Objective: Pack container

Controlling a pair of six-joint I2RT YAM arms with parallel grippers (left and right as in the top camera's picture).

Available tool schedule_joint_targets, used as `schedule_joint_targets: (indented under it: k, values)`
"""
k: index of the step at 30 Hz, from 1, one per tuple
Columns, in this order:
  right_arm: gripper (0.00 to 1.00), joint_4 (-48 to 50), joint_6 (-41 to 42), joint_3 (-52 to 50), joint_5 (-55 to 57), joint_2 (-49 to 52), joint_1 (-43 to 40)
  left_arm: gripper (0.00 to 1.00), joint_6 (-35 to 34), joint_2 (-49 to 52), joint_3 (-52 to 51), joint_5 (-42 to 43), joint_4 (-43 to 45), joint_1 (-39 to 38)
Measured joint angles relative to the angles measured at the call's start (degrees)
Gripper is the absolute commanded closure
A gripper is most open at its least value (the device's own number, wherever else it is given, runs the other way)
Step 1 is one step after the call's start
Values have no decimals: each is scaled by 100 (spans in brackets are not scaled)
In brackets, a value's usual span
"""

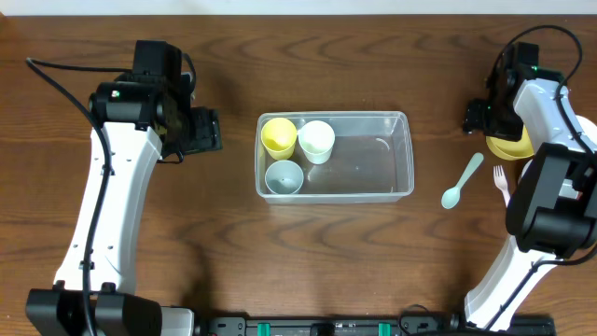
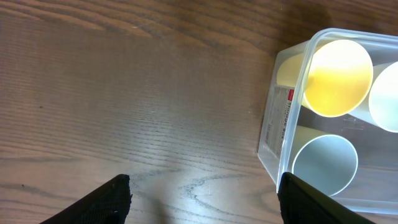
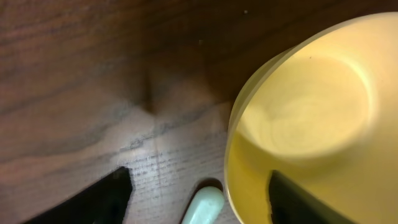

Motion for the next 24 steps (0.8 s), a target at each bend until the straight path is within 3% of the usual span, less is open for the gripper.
schedule_joint_targets:
  k: [4, 11, 19, 24]
  values:
    - [61, 52, -26, 0, 37, 164, 0, 24, -20, 0, 0, 0, 0, 0]
    - [89, 240, -15, 0, 61, 339, 0, 24, -20, 0, 0, 0, -2, 0]
    - [99, 474, 2, 2, 125, 339, 0, 24, -20, 0, 0, 0, -4, 0]
    - [99, 197, 4, 144, 149, 315, 68, 23, -20, 0, 0, 0, -4, 0]
